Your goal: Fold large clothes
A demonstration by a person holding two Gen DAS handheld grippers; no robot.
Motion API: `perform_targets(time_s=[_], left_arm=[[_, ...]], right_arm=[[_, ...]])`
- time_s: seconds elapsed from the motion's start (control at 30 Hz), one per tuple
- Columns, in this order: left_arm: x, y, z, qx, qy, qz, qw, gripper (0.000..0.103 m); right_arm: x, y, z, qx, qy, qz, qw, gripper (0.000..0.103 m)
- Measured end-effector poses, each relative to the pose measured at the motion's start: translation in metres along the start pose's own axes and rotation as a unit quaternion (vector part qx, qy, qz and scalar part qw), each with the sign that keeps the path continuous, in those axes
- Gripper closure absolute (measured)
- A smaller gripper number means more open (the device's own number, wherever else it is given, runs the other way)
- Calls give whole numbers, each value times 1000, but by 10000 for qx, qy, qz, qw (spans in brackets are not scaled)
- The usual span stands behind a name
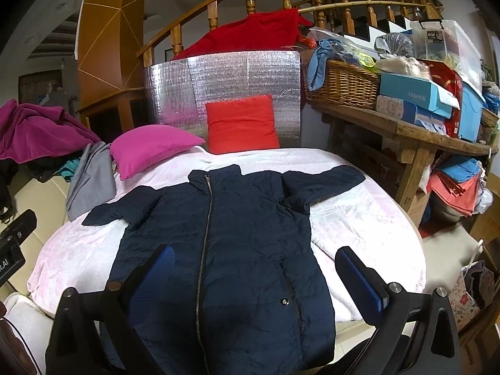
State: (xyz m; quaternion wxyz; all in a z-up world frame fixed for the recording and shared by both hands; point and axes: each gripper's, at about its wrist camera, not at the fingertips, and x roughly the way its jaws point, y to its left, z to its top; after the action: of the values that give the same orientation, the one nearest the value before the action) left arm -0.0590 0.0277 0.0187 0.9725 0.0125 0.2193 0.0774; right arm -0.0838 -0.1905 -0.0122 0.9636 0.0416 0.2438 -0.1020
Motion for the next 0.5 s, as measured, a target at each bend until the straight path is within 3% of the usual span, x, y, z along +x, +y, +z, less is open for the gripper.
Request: perform_targets(time_s=[0.5], left_arm=[[42,-15,3,115,164,158,9997,0]], right_arm=[[43,-3,15,77,131,55,9999,0]])
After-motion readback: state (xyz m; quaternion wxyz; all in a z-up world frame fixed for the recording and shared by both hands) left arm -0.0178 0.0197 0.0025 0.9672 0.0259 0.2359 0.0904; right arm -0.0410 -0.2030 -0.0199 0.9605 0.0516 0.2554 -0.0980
